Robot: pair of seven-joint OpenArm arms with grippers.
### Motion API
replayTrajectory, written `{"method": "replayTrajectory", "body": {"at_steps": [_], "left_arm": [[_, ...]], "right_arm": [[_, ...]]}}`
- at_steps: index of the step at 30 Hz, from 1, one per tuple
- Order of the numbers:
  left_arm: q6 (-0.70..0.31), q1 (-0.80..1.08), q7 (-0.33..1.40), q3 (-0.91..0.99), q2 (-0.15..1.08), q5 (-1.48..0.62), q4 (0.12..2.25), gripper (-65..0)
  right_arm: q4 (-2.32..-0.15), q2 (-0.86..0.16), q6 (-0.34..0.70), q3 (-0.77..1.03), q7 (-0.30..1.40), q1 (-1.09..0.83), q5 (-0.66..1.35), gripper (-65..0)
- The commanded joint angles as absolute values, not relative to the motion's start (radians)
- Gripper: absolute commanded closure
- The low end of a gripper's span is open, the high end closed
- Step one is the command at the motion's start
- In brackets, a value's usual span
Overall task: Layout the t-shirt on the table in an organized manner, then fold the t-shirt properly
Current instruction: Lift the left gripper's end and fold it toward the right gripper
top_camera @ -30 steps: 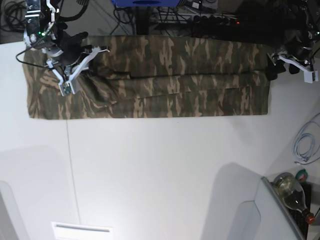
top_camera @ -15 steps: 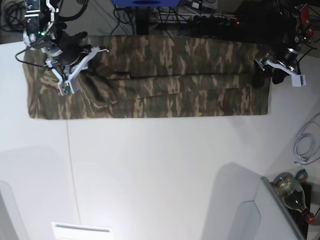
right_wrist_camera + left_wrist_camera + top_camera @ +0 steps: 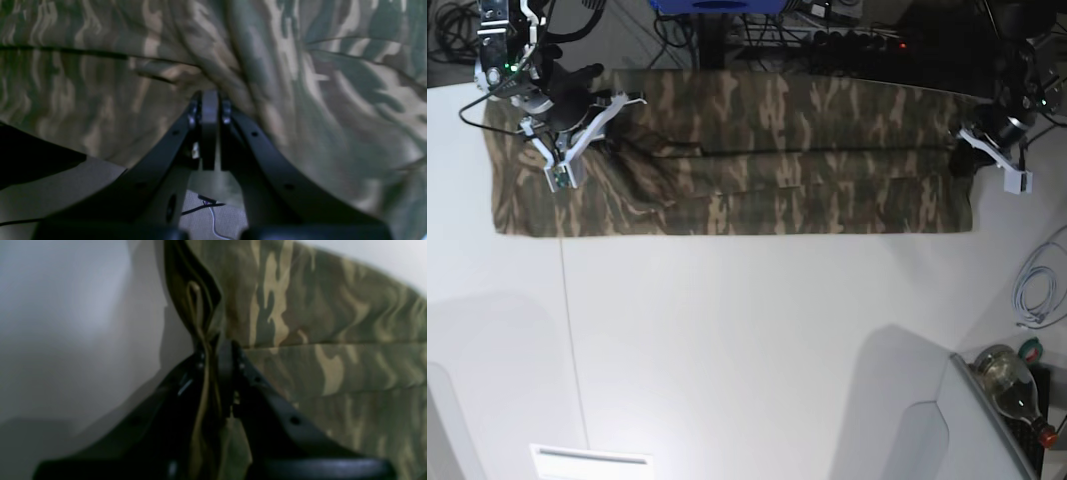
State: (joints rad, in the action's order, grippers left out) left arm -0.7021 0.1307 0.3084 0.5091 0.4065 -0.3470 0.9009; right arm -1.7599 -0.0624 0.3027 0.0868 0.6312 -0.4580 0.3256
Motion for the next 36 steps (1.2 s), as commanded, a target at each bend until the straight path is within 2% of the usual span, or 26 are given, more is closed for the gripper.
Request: {"method": "replayTrajectory", "body": {"at_steps": [1,5,8,12,17,24,36], "left_arm": [[-0.667,0.111,0.292,0.518,0.449,-0.344,0.92,0.0],[-0.622,0.094,0.302,0.518,0.476,-0.289,1.056,0.0],[-0.565,0.17,0.305,0.507,0.44,-0.231,1.244,0.0],[-0.46,0.266,0.401,0.506,0.3,-0.071,1.504,0.0],[-0.461,0.305,0.549,0.443,0.124,0.125,1.721,0.0],[-0.456,0.32,0.556,0.199,0.016,0.298,1.756,0.0],[-0.455,0.341,0.558,0.021,-0.047,0.378,1.751,0.0]], "right_arm": [[-1.779,-0.061,0.306,0.088,0.613,-0.447,0.337,-2.0],[-1.781,-0.061,0.306,0.088,0.613,-0.446,0.337,-2.0],[-1.781,-0.065,0.306,0.096,0.613,-0.447,0.337,-2.0],[-1.779,-0.068,0.306,0.097,0.613,-0.447,0.337,-2.0],[-1.778,-0.07,0.306,0.099,0.613,-0.446,0.337,-2.0],[-1.778,-0.087,0.306,0.099,0.613,-0.441,0.337,-2.0],[-1.776,-0.09,0.306,0.17,0.613,-0.443,0.338,-2.0]]}}
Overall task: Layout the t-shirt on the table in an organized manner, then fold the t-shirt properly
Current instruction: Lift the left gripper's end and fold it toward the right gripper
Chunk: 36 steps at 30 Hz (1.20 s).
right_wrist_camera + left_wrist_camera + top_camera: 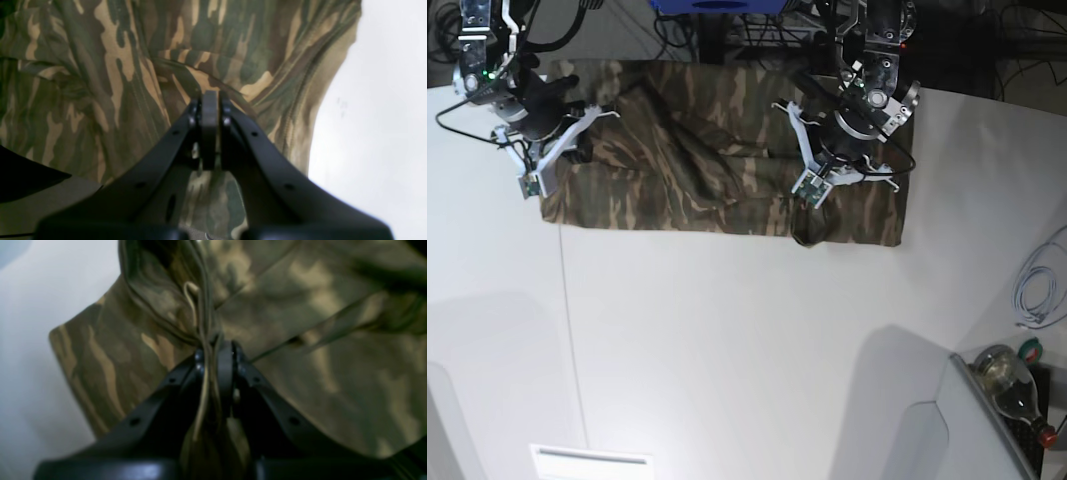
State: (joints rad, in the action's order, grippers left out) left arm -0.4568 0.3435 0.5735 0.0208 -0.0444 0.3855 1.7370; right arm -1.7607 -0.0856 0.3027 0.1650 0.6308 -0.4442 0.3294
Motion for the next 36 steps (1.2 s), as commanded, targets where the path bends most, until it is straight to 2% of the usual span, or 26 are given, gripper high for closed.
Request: {"method": "replayTrajectory", "body": {"at_steps": [1,36], "left_arm": [[-0.455,0.341,0.558,0.012,-0.047,0.378,1.75,0.0],[-0.453,0.302,0.558,-0.082,-0.088,0.378,1.684,0.0]], "right_arm": [[-1.776,-0.09,0.306,0.17,0.613,-0.443,0.338,-2.0],[-1.776,-0.088,0.306,0.166,0.613,-0.441,0.338,-2.0]]}}
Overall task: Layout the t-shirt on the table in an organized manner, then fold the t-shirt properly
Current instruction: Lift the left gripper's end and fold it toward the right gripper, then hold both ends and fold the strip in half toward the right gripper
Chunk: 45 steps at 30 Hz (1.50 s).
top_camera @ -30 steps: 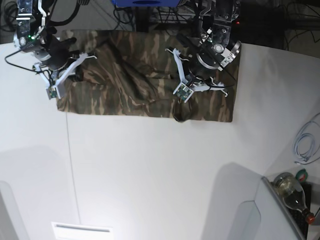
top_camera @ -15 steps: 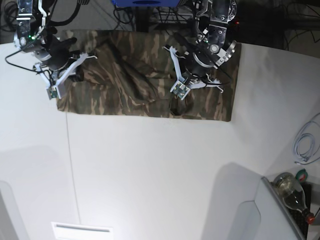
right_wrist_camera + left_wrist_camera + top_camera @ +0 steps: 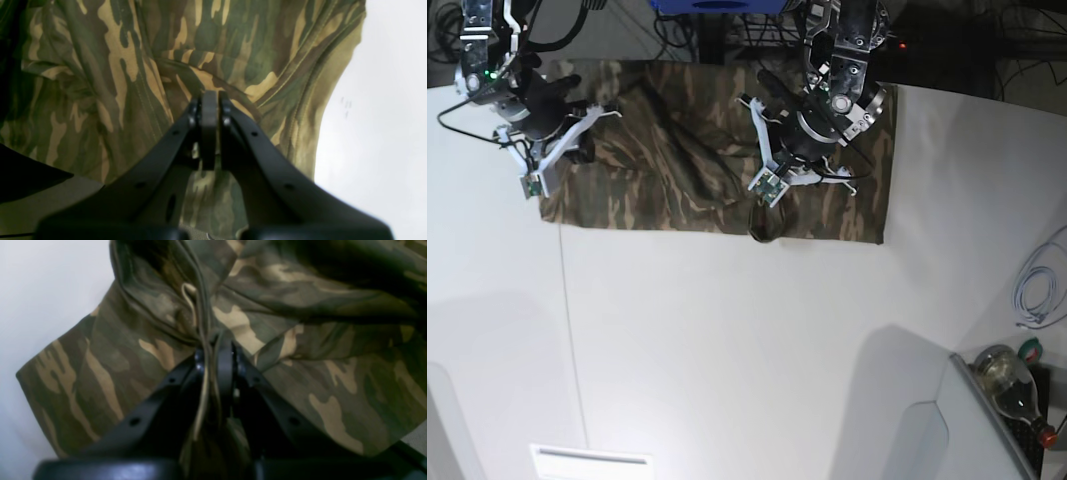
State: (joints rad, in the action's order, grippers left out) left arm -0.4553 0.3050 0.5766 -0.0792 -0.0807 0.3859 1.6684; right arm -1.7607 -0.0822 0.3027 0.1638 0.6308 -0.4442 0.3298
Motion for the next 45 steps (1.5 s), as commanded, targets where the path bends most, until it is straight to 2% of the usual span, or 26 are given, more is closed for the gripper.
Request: {"method": "replayTrajectory", "body": {"at_steps": [1,12,13,16,18,20,22,27,30,32,33,34,35,36,37,39,42,43,45], "left_arm": [[-0.453,0.302,0.558,-0.082,-0.088,0.378,1.682,0.0],[-0.458,0.3,0.558,-0.084,-0.088,0.371,1.656,0.0],[-0.458,0.3,0.558,-0.084,-0.088,0.369,1.658,-4.3],[-0.458,0.3,0.558,-0.084,-0.088,0.369,1.659,-26.3],[-0.46,0.3,0.558,-0.084,-0.088,0.367,1.659,-38.5],[-0.46,0.3,0.558,-0.11,-0.091,0.367,1.659,-44.9],[-0.46,0.303,0.558,-0.166,-0.09,0.367,1.673,-46.9],[-0.461,0.358,0.558,-0.226,-0.088,0.355,1.81,-46.7],[-0.461,0.394,0.558,-0.216,-0.039,0.266,1.917,-42.1],[-0.461,0.415,0.558,-0.16,0.016,0.186,1.946,-35.4],[-0.46,0.42,0.558,-0.11,0.044,0.15,1.946,-29.9],[-0.46,0.421,0.558,-0.054,0.061,0.122,1.933,-23.4],[-0.46,0.423,0.558,0.012,0.077,0.087,1.908,-13.8],[-0.46,0.421,0.558,0.085,0.088,0.051,1.874,-2.5],[-0.46,0.417,0.558,0.156,0.099,0.019,1.839,0.0],[-0.461,0.409,0.556,0.298,0.127,-0.056,1.762,0.0],[-0.463,0.381,0.553,0.409,0.206,-0.154,1.678,0.0],[-0.463,0.377,0.55,0.433,0.234,-0.189,1.649,0.0],[-0.463,0.371,0.549,0.464,0.275,-0.246,1.595,0.0]], "right_arm": [[-1.776,-0.088,0.306,0.166,0.613,-0.441,0.338,-2.0],[-1.776,-0.088,0.306,0.166,0.613,-0.44,0.338,-2.0],[-1.776,-0.088,0.306,0.166,0.613,-0.44,0.338,-2.0],[-1.776,-0.088,0.306,0.166,0.613,-0.435,0.338,-2.1],[-1.776,-0.088,0.306,0.166,0.613,-0.435,0.338,-2.1],[-1.776,-0.087,0.306,0.166,0.613,-0.435,0.338,-2.1],[-1.776,-0.087,0.306,0.166,0.613,-0.435,0.338,-2.1],[-1.779,-0.088,0.306,0.191,0.611,-0.433,0.338,-2.1],[-1.781,-0.079,0.306,0.263,0.607,-0.433,0.341,-2.6],[-1.781,-0.058,0.306,0.315,0.604,-0.433,0.341,-2.7],[-1.782,-0.044,0.306,0.352,0.591,-0.433,0.341,-2.9],[-1.781,-0.033,0.306,0.381,0.578,-0.433,0.341,-3.0],[-1.781,-0.027,0.308,0.409,0.57,-0.433,0.341,-3.8],[-1.781,-0.027,0.317,0.429,0.567,-0.433,0.343,-6.3],[-1.781,-0.024,0.338,0.44,0.567,-0.433,0.343,-10.5],[-1.779,-0.021,0.426,0.463,0.567,-0.433,0.383,-24.9],[-1.751,-0.016,0.549,0.521,0.567,-0.435,0.552,-49.5],[-1.724,-0.022,0.576,0.535,0.567,-0.435,0.595,-54.6],[-1.661,-0.051,0.581,0.544,0.567,-0.409,0.619,-56.1]]}}
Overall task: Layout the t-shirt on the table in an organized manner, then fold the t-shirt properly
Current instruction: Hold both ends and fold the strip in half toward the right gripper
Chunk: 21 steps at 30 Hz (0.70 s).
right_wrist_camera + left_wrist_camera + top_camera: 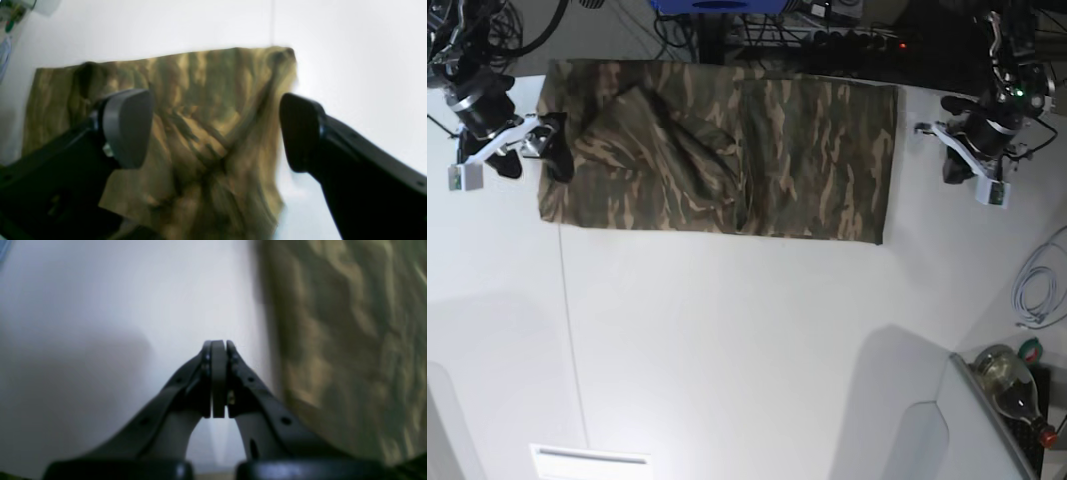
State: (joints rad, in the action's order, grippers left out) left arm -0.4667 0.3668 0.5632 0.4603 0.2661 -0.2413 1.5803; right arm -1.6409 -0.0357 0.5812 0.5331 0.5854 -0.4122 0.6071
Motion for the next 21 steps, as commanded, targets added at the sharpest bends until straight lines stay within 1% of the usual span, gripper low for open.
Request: {"method": "replayTrajectory", "body": {"at_steps": [1,3,5,6,9,13,18,21], "left_arm": [[-0.463,0.367,0.547,0.469,0.3,-0.269,1.573,0.0],[-0.463,0.349,0.509,0.458,0.329,-0.289,1.535,0.0],[-0.463,0.34,0.429,0.437,0.334,-0.275,1.486,0.0],[-0.463,0.335,0.389,0.42,0.334,-0.255,1.455,0.0],[-0.463,0.3,0.298,0.34,0.329,-0.16,1.371,0.0],[-0.461,0.266,0.236,0.268,0.326,-0.124,1.267,0.0],[-0.461,0.237,0.22,0.188,0.326,-0.12,1.218,0.0],[-0.456,0.237,0.22,0.153,0.326,-0.12,1.222,0.0]], "right_arm": [[-1.616,-0.071,0.581,0.542,0.576,-0.392,0.621,-56.0],[-1.52,-0.097,0.587,0.547,0.625,-0.357,0.625,-54.0],[-1.44,-0.105,0.593,0.55,0.662,-0.318,0.625,-52.8],[-1.411,-0.105,0.616,0.55,0.667,-0.306,0.625,-52.4],[-1.379,-0.104,0.673,0.544,0.673,-0.298,0.622,-52.1],[-1.368,-0.099,0.679,0.519,0.73,-0.308,0.621,-51.9],[-1.363,-0.099,0.68,0.453,0.743,-0.32,0.622,-41.9],[-1.363,-0.097,0.68,0.441,0.748,-0.315,0.624,-40.2]]}}
